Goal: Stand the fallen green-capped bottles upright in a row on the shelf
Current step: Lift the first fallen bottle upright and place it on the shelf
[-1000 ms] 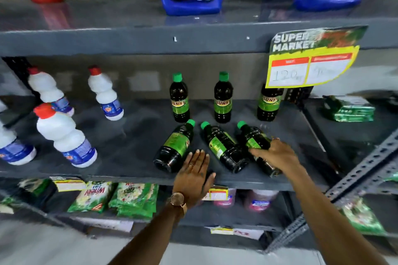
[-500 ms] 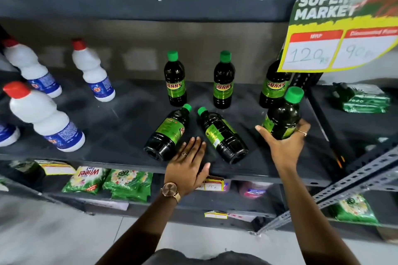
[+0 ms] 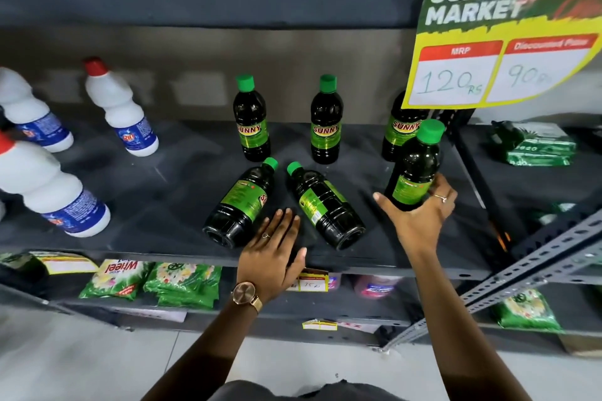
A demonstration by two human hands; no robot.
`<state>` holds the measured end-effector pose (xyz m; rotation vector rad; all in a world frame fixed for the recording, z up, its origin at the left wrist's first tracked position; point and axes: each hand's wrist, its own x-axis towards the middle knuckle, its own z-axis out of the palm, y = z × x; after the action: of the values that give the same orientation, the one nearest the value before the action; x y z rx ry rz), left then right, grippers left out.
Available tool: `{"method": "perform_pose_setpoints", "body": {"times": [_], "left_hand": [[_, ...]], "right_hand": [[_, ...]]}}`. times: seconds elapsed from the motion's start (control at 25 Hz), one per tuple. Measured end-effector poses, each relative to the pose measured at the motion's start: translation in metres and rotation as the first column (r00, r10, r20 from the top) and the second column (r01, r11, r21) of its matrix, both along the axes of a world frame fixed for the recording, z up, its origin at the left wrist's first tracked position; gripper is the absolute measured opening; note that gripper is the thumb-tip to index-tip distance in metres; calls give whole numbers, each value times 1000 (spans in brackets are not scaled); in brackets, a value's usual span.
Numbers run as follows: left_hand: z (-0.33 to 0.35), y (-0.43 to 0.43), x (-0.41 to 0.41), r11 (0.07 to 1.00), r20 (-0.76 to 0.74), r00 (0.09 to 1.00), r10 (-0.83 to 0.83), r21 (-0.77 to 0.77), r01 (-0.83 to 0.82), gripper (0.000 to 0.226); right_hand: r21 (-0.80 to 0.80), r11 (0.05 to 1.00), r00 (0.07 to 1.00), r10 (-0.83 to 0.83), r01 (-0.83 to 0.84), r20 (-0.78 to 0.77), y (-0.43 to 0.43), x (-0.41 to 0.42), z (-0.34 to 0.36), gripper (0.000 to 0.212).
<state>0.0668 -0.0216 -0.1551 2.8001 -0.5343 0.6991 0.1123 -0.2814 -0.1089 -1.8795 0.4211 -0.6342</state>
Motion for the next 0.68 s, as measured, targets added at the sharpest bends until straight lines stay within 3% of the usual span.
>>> {"method": "perform_pose_setpoints", "body": {"times": [0.12, 0.32, 0.4, 0.52, 0.68], "left_hand": [[-2, 0, 0, 1000, 10, 1000, 3, -15, -3, 53], [-3, 0, 1, 1000, 14, 1000, -5, -13, 5, 52], [-2, -1, 0, 1000, 4, 1000, 1, -20, 0, 52], [-2, 0, -3, 1000, -15, 1000, 7, -21, -7, 52], [-4, -1, -5, 1000, -35, 999, 13, -26, -13, 53]], "right_hand": [[2, 996, 995, 90, -90, -31, -6, -5, -8, 85], [-41, 993, 993, -114, 113, -24, 0, 5, -6, 90], [-93, 991, 993, -105, 100, -52, 0, 8, -9, 95], [-25, 999, 999, -27, 26, -31, -6, 6, -17, 94], [-13, 992, 992, -126, 126, -23, 0, 5, -8, 95]]}}
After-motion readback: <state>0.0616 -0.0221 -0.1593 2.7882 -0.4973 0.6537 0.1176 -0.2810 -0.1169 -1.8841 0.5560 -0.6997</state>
